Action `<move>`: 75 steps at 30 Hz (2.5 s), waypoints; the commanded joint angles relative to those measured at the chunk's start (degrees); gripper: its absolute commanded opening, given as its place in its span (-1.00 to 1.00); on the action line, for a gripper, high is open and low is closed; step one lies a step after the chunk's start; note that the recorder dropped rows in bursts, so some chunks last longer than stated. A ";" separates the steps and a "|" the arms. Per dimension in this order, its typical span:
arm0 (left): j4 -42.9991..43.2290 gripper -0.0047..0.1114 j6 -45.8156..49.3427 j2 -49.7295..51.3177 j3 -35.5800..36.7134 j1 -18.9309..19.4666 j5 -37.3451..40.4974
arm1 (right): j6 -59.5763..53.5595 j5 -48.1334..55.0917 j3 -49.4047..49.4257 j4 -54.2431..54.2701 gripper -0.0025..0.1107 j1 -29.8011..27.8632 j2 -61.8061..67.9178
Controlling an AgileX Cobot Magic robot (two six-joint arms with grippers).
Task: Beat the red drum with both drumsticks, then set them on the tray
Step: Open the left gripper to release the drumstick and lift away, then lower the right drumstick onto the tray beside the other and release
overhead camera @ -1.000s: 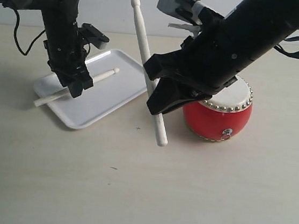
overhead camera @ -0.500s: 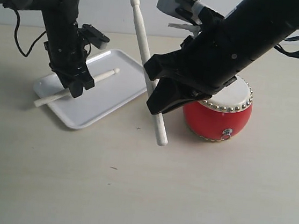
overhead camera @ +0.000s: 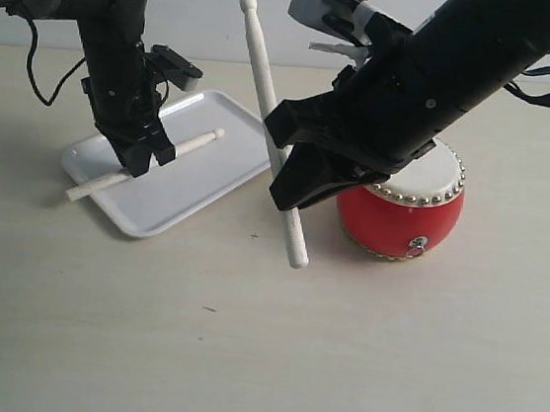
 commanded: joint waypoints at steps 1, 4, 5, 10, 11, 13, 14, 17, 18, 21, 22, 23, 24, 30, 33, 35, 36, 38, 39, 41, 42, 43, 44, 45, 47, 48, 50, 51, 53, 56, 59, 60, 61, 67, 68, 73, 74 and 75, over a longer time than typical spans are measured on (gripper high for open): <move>0.00 -0.92 -0.52 -0.70 -0.34 0.03 -0.18 | -0.56 -0.44 -0.28 -0.30 -0.96 0.07 -0.53; 0.00 -0.92 -2.40 -1.66 -1.83 0.03 -0.37 | -0.83 -0.44 -0.28 -0.30 -0.96 0.07 -0.53; 0.32 -0.92 -2.52 -1.85 -2.60 0.03 -0.74 | -0.98 -0.44 -0.28 -0.30 -0.96 0.07 -0.53; 0.00 -0.92 -3.83 -1.28 -5.41 0.03 -1.88 | -0.98 -0.44 -0.28 -0.30 -0.96 0.07 -0.53; 0.00 -0.92 -3.83 -0.90 -5.41 0.03 -2.56 | -0.98 -0.44 -0.28 -0.30 -0.96 0.07 -0.53; 0.32 -0.92 -3.83 -0.20 -5.41 0.03 -3.29 | -0.98 -0.44 -0.28 -0.30 -0.96 0.07 -0.53; 0.32 -0.92 -3.83 0.29 -5.41 0.03 -3.30 | -0.98 -0.44 -0.28 -0.30 -0.96 0.07 -0.53; 0.32 -0.92 -3.59 1.23 -5.41 0.03 -3.19 | -0.98 -0.05 -0.28 -0.30 -0.96 0.07 -0.53; 0.32 -0.92 -3.59 1.34 -5.41 0.03 -2.94 | -0.98 0.11 -0.28 -0.30 -0.96 0.07 -0.53; 0.32 -0.92 -3.59 1.55 -5.41 0.03 -2.95 | -0.98 0.20 -0.28 -0.30 -0.96 0.07 -0.53; 0.32 -0.88 -3.59 1.55 -5.41 0.03 -3.20 | -0.98 0.20 -0.28 -0.30 -0.96 0.07 -0.53; 0.32 -0.80 -3.59 1.55 -5.41 0.03 -3.46 | -0.98 0.20 -0.28 -0.30 -0.96 0.07 -0.53; 0.32 -0.69 -3.59 1.55 -5.41 0.03 -3.60 | -0.98 0.20 -0.28 -0.30 -0.96 0.07 -0.53; 0.32 -0.17 -3.80 1.55 -5.41 0.03 -4.86 | -0.98 0.20 -0.28 -0.30 -0.96 0.07 -0.53; 1.69 -0.17 -4.10 0.51 -6.05 0.03 -2.05 | -0.86 0.07 -0.28 -0.30 -0.96 0.07 -0.53; 3.43 -0.25 -7.48 -3.53 -6.16 0.72 0.90 | 1.93 -2.19 -0.28 -0.30 -0.96 0.07 -0.53; 2.69 -0.47 -8.77 -7.44 -6.16 1.88 2.92 | 5.64 -5.30 -0.28 0.20 -0.96 0.07 -0.42; -1.06 -0.91 -9.48 -15.58 -4.54 4.74 4.79 | 6.65 -10.13 -0.28 4.83 -0.96 0.93 0.61; -6.56 -0.92 -9.48 -20.83 -2.25 7.00 4.03 | 6.65 -14.02 -0.28 7.51 -0.96 2.24 1.40; -16.81 -0.92 -7.22 -31.01 3.73 11.64 -0.37 | 8.63 -21.90 -0.28 11.28 -0.96 6.36 3.13; -20.03 -0.92 -5.27 -35.65 6.94 13.35 -2.06 | 9.38 -25.72 -0.28 13.91 -0.96 7.79 3.86; -21.92 -0.92 -3.12 -42.80 12.27 15.31 -5.43 | 11.29 -31.42 -0.28 18.55 -0.96 10.28 5.50; -21.79 -0.92 -1.89 -46.71 15.43 15.93 -7.62 | 14.10 -36.26 -0.28 20.65 -0.96 11.76 6.72; -21.36 -0.92 -1.40 -53.79 21.44 16.34 -11.33 | 19.76 -43.48 -0.28 22.80 -0.96 13.34 8.41; -21.47 -0.92 -1.68 -63.80 30.33 16.79 -19.27 | 31.02 -49.78 -0.81 24.04 -0.96 14.81 12.40; -21.61 -0.92 -1.68 -66.80 33.02 16.79 -21.54 | 33.27 -49.78 -1.51 24.04 -0.96 14.81 14.07; -21.61 -0.92 -1.68 -71.82 37.48 16.52 -23.98 | 36.35 -48.56 -2.89 24.04 -0.96 14.81 17.12; -21.61 -0.92 -1.79 -73.73 39.32 16.52 -24.63 | 37.82 -47.80 -3.85 24.04 -0.96 14.81 18.59; -21.61 -0.92 -2.09 -76.48 42.15 16.37 -25.39 | 38.81 -46.93 -6.11 24.04 -0.96 14.96 20.75; -21.61 -0.92 -2.23 -78.63 45.72 14.45 -26.26 | 42.10 -47.05 -9.30 24.04 -0.96 15.07 23.05; -21.61 -0.92 -2.37 -79.90 48.39 13.56 -26.26 | 43.82 -47.15 -12.42 24.04 -0.96 15.07 25.64; -21.49 -0.92 -2.37 -80.69 49.07 13.56 -26.15 | 44.29 -47.15 -13.35 24.04 -0.96 15.07 26.56; -21.19 -0.92 -2.46 -81.38 49.57 13.56 -26.15 | 44.27 -46.94 -14.11 24.04 -0.96 15.07 27.40; -18.87 -0.92 -3.82 -84.61 50.19 13.51 -25.88 | 44.03 -42.36 -16.83 23.54 -0.96 14.97 31.99; -18.64 -0.92 -3.82 -84.74 50.19 13.51 -25.88 | 44.03 -42.29 -16.79 23.54 -0.96 14.97 32.53; -18.43 -0.92 -3.82 -84.87 50.19 12.55 -24.98 | 44.03 -44.69 -16.79 23.54 -0.96 14.83 33.52; -18.43 -0.92 -3.82 -84.87 50.19 12.00 -24.98 | 44.03 -44.85 -16.88 23.54 -0.96 14.57 33.52; -18.11 -0.92 -3.82 -84.87 50.19 11.71 -25.37 | 44.03 -44.96 -16.88 23.43 -0.96 14.41 33.67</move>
